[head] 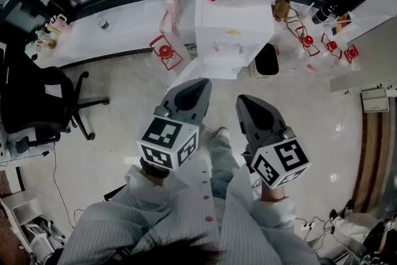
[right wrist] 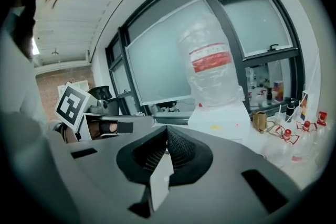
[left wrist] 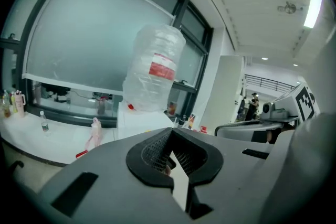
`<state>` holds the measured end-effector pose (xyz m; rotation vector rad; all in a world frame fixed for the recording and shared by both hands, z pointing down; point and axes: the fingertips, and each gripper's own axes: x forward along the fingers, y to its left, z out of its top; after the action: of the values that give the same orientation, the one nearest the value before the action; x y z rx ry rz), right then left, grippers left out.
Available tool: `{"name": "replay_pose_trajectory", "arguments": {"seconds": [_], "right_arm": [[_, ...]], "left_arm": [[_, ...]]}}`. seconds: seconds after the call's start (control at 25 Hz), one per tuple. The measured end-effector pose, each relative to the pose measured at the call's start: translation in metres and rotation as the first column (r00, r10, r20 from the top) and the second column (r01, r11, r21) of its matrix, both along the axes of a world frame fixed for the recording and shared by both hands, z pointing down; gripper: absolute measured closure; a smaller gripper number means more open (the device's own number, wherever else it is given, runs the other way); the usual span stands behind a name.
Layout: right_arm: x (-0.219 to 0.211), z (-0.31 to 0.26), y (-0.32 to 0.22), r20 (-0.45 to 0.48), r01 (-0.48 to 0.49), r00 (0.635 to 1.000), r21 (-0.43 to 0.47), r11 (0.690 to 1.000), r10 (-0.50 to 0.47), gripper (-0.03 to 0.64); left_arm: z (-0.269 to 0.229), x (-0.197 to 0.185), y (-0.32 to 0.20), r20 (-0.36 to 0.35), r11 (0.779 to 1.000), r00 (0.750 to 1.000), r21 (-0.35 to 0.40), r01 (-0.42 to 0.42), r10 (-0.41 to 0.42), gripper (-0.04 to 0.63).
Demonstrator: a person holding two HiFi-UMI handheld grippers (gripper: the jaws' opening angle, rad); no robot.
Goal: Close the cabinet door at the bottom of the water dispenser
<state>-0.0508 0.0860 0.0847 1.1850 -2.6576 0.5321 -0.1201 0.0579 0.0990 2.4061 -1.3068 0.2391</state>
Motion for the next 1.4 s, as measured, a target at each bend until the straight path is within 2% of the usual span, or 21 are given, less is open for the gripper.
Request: {"name": "replay_pose_trajectory", "arguments": {"seconds": [0.2,0.32,0.52,0.72,1.0,1.4], "right_arm": [[0.01,0.019,-0.019,-0.017,0.09,0.996,-0.031,0.995,-0.09,0.603],[0.005,0.034,-0.026,-0.018,0.154,0.988,-0.061,0.986,-0.156,0.603],[-0.011,0.07,-0.035,-0.011,0.198,0.979,-0.132,0.971,-0.201,0.603],[-0.036,0.119,-0.048,-0.008,0.205,0.977,-0.2,0.958,-0.211,0.603],[-0.07,0.198,-0.054,-0.015,0.2,0.977,-0.312,0.929,-0.215,0.603],[-0.094,0.307,-0.062,-0.038,0.18,0.976,-0.396,0.9,-0.212,0.603]], "left_arm": [[0.023,0.007,-0.008,-0.002,0.997,0.998,-0.047,0.069,-0.069,0.584],[0.04,-0.003,-0.011,0.035,0.99,0.992,-0.074,0.123,-0.121,0.586],[0.081,-0.029,-0.017,0.089,0.976,0.983,-0.131,0.172,-0.161,0.586],[0.135,-0.068,-0.027,0.129,0.958,0.974,-0.196,0.21,-0.187,0.586],[0.212,-0.114,-0.028,0.138,0.908,0.951,-0.284,0.307,-0.278,0.584],[0.315,-0.133,-0.025,0.175,0.888,0.956,-0.362,0.284,-0.234,0.584]]}}
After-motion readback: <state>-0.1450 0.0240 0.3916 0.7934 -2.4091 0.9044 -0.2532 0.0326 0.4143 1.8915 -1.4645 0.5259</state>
